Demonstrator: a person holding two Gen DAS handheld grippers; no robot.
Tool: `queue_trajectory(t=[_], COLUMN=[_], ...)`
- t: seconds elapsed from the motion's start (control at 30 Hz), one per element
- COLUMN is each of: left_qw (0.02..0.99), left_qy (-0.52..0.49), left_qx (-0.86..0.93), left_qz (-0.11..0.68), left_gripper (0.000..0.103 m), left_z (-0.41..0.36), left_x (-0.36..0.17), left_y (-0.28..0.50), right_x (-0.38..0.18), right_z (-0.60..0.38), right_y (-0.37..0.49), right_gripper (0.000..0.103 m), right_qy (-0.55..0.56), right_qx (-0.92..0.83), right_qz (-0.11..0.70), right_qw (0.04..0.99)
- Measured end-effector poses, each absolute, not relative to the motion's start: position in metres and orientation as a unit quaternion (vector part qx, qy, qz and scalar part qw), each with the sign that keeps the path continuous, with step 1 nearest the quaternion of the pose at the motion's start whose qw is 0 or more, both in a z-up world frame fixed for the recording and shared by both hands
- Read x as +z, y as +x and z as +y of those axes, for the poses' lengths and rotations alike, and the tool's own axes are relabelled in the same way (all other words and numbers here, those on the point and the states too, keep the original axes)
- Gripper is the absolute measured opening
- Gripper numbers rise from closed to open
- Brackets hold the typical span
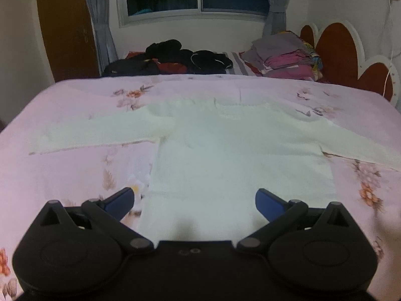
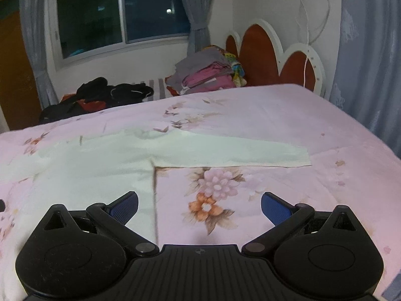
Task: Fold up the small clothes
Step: 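Move the right tool to the sweater sleeve cuff and grasp it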
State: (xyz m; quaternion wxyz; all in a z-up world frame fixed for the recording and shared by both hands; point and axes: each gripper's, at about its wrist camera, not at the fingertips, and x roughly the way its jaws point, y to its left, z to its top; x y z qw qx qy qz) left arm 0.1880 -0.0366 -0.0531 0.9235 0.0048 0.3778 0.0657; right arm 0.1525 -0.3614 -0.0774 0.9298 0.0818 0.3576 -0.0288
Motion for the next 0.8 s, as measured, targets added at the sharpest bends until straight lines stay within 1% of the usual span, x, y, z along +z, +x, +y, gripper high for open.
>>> queue_trajectory(t=[0.33, 0.6, 0.8], left_qw=[0.916, 0.908, 0.905], left_qy=[0.005, -0.004, 0.003], left_qx=[0.076, 0.093, 0.107], left_qz=[0.394, 0.409, 0.411], left_gripper=[0.103, 0.103, 0.103], left_z=[-0.053, -0.059, -0.061], left_x=[-0.070, -0.079, -0.083], left_y=[0.234, 0.258, 0.270], right_x=[-0.114, -0.141, -0.166], right_z=[-0.425, -0.470, -0.502], right_y=[0.212, 0.246, 0.272], right_gripper=[0.103, 0.102, 0.102], right_qy=[0.097, 0.099, 0.100], right_qx=[-0.065, -0.105, -0.141], right_qz=[0.378, 0.373, 0.388], right_qw=[0.919, 0.916, 0.905])
